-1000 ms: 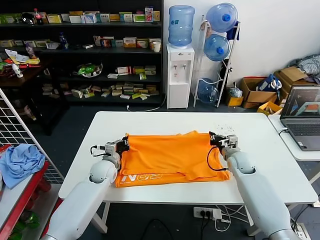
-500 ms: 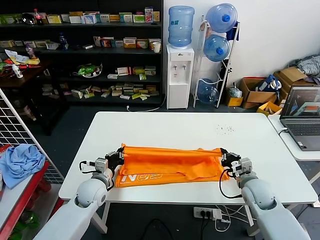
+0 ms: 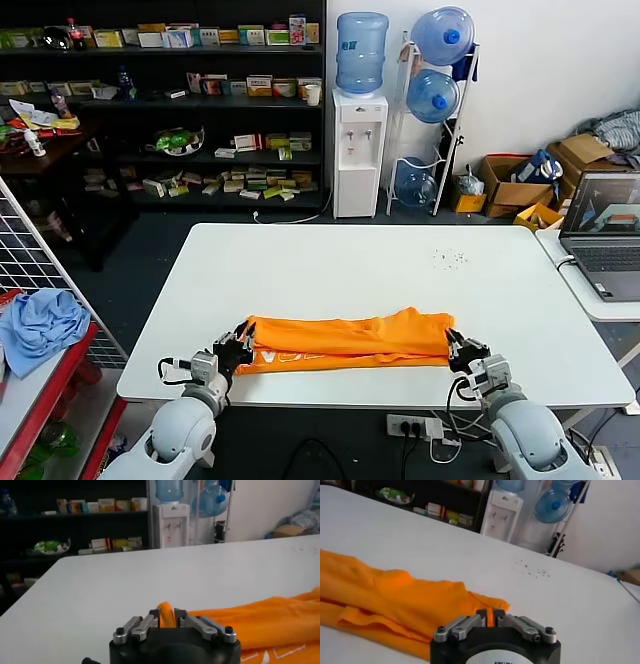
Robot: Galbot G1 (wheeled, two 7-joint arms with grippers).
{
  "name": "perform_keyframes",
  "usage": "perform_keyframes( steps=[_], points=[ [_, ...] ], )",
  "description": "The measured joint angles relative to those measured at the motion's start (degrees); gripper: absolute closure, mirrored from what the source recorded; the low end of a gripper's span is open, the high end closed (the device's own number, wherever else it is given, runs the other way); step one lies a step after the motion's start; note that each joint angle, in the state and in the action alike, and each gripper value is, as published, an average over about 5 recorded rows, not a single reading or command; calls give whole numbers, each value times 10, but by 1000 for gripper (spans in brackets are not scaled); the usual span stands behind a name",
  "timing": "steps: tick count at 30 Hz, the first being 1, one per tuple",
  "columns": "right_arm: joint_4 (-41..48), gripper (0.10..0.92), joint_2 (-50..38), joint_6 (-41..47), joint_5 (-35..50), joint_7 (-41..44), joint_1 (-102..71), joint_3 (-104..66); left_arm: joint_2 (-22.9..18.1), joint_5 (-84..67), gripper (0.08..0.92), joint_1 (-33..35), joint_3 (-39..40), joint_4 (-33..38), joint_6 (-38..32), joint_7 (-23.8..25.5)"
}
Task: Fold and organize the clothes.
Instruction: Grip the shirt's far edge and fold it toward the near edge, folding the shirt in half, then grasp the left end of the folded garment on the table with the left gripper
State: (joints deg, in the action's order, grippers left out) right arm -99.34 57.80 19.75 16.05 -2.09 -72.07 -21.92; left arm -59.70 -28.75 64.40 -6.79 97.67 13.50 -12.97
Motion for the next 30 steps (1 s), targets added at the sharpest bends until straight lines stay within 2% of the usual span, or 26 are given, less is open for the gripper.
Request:
perform_keyframes(
  steps=[13,17,21,30],
  points=[
    [-13,341,8,-5,-6,-12,-4,7,-13,-57,251,9,-12,-5,18,-20],
    [-20,240,8,-4,-6,-15,-7,8,-21,-86,186,3,-12,-16,28,-28],
    [-27,206,6,-3,-5,-17,-10,8,-27,-104,210,-1,-9,-27,38,-34],
    [-35,203,10,0,-5,-18,-15,8,-29,-123,458,-3,-7,-31,46,-37]
  ],
)
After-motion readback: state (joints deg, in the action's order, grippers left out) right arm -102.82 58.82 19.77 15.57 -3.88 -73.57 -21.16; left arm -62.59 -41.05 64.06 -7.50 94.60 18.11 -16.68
